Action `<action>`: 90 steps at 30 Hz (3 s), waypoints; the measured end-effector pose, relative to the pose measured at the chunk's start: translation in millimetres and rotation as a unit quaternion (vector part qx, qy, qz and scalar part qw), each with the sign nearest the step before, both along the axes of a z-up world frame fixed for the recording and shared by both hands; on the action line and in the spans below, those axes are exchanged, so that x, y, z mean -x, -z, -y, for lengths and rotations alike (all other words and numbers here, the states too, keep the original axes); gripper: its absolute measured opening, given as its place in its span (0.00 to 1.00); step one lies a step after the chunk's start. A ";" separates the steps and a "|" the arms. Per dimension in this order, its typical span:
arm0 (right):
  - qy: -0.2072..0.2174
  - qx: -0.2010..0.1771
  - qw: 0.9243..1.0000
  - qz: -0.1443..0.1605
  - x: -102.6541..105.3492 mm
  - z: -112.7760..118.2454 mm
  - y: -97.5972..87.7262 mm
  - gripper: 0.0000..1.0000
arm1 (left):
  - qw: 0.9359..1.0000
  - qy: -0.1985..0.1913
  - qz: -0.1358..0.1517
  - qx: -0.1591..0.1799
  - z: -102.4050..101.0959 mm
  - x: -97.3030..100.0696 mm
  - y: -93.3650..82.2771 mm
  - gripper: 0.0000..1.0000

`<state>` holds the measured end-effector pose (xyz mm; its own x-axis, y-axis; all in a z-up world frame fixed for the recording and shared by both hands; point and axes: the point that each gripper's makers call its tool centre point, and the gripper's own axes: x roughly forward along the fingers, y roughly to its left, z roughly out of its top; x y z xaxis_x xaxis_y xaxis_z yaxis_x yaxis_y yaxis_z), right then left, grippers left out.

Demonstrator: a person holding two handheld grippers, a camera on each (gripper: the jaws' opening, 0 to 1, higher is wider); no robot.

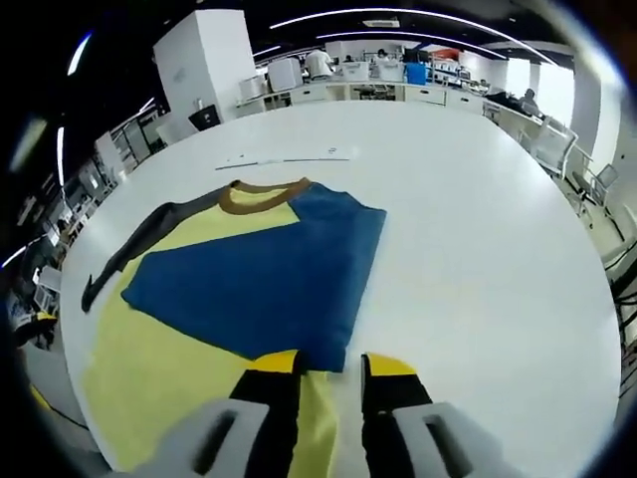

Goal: Fold the garment on the visible template until the final outline fits inside the template.

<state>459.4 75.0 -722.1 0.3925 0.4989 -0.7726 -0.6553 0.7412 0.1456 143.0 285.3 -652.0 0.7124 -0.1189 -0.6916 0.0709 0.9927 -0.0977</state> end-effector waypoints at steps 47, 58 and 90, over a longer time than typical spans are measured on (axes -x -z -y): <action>-0.039 0.053 0.998 0.004 -5.1 9.2 6.1 0.01 | 1.000 -0.016 -0.002 -0.003 -11.7 1.2 1.0 0.98; -0.039 0.066 0.997 0.005 -1.1 21.0 2.0 0.01 | 1.000 -0.013 -0.004 -0.005 -11.2 1.5 2.4 0.97; -0.001 0.027 0.999 0.039 -10.4 15.3 -22.7 0.65 | 1.000 -0.020 -0.006 -0.007 -17.9 3.5 1.0 0.97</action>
<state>469.8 59.7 -699.4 0.4521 0.4586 -0.7651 -0.6642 0.7456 0.0545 139.5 303.2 -653.0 0.7076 -0.0804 -0.7020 0.0299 0.9960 -0.0840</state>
